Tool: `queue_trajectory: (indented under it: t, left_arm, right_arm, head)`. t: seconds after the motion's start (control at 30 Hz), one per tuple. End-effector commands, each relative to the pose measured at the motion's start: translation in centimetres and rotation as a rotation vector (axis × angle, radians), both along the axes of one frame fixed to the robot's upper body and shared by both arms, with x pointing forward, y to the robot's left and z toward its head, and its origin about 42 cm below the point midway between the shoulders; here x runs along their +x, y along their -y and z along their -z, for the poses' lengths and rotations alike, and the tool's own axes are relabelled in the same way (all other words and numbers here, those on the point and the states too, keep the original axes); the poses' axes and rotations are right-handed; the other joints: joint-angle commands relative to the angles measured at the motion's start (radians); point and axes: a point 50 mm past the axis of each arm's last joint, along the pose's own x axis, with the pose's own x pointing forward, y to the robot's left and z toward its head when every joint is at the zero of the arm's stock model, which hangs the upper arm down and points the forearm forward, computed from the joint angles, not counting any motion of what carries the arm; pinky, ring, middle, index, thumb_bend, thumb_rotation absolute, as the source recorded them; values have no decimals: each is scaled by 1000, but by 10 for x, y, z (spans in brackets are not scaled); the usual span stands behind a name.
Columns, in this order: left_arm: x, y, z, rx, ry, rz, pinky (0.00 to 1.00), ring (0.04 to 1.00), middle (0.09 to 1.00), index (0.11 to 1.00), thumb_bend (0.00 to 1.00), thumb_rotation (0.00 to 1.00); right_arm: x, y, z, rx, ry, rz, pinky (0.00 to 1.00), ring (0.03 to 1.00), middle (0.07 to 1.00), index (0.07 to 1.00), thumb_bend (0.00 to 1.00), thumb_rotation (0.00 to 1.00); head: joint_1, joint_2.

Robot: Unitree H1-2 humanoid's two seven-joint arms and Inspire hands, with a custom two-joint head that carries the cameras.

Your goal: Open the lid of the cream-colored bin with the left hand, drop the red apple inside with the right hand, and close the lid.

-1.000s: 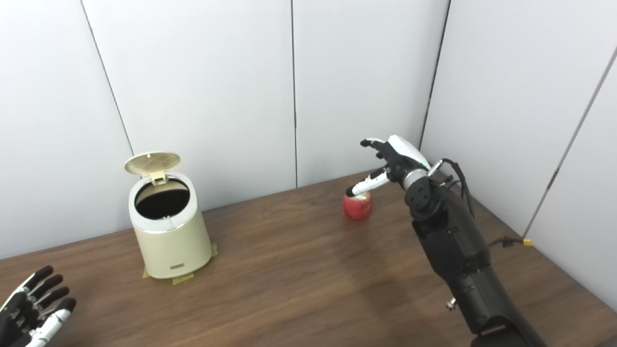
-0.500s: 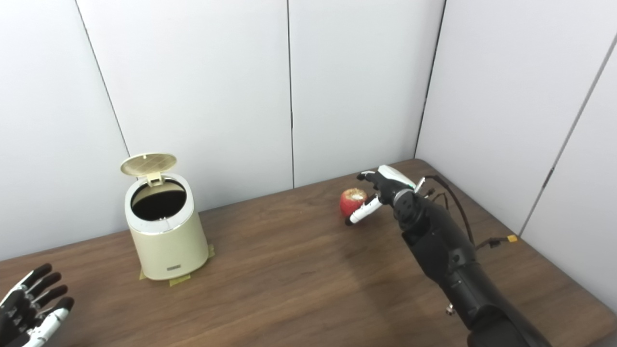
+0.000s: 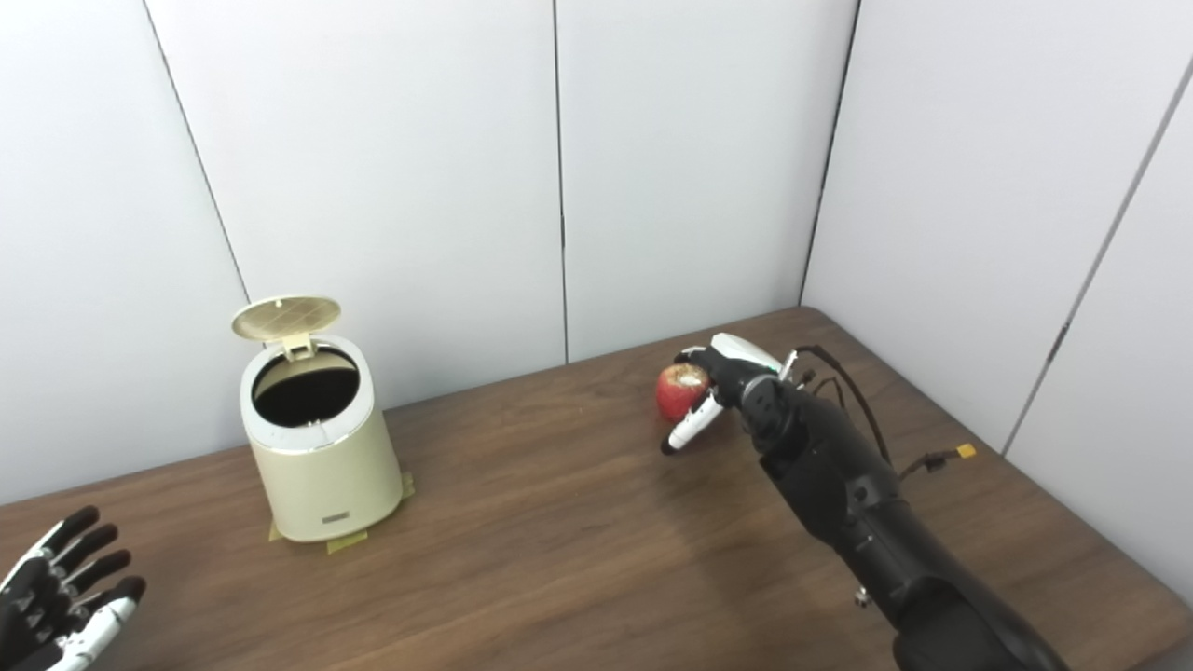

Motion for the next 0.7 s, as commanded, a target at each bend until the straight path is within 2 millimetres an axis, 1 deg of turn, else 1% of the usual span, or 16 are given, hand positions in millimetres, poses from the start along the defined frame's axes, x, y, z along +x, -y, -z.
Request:
queue_trajectory:
  t: [0.0,0.07,0.1,0.13,0.17,0.2,0.27,0.3,0.4,0.5,0.57,0.67]
  left_arm:
    - [4,2,-24,22,91,19,745,836,882,915,374,0]
    - [4,3,-25,27,92,20,746,837,884,917,368,0]
    - [3,3,-25,29,92,21,748,839,885,919,360,0]
    - [3,3,-26,31,91,21,749,840,885,920,358,0]
    - [2,3,-26,30,91,22,752,840,885,920,355,0]
    - [2,3,-26,28,90,23,757,842,887,922,347,0]
    - [2,4,-27,29,93,26,761,843,887,924,343,0]
    - [2,4,-27,30,95,28,762,843,887,924,340,0]
    - [2,4,-27,56,111,32,750,835,879,922,327,0]
    - [1,5,-27,89,122,34,741,818,866,911,307,0]
    - [0,7,-27,89,123,39,750,826,874,916,293,0]
    - [1,8,-26,90,123,41,751,832,882,921,285,0]
  right_arm:
    - [11,-2,-26,-49,88,-31,635,776,854,843,858,170]
    - [11,-4,-23,-55,105,-41,601,711,781,801,825,123]
    - [11,-4,-21,-48,115,-40,503,570,632,720,715,52]
    - [10,-6,-20,-44,130,-38,463,520,579,692,661,33]
    - [10,-8,-19,-37,148,-32,403,452,512,617,593,17]
    - [9,-8,-18,-33,167,-27,351,403,477,558,553,6]
    - [9,-10,-14,-34,204,-25,323,388,478,508,535,1]
    - [8,-11,-12,-36,218,-26,318,385,477,501,531,0]
    - [6,-15,-10,-38,252,-23,324,383,503,528,515,0]
    - [5,-16,-6,-47,278,-15,344,391,500,530,514,0]
    - [5,-16,-4,-56,302,-13,340,384,494,543,511,0]
    - [5,-16,-4,-66,344,-14,366,402,496,520,516,0]
  head:
    - [0,1]
    - [0,2]
    - [0,2]
    - [6,6]
    - [8,7]
    - [8,7]
    - [10,11]
    - [10,11]
    - [11,13]
    - [11,13]
    - [11,13]
    - [23,16]
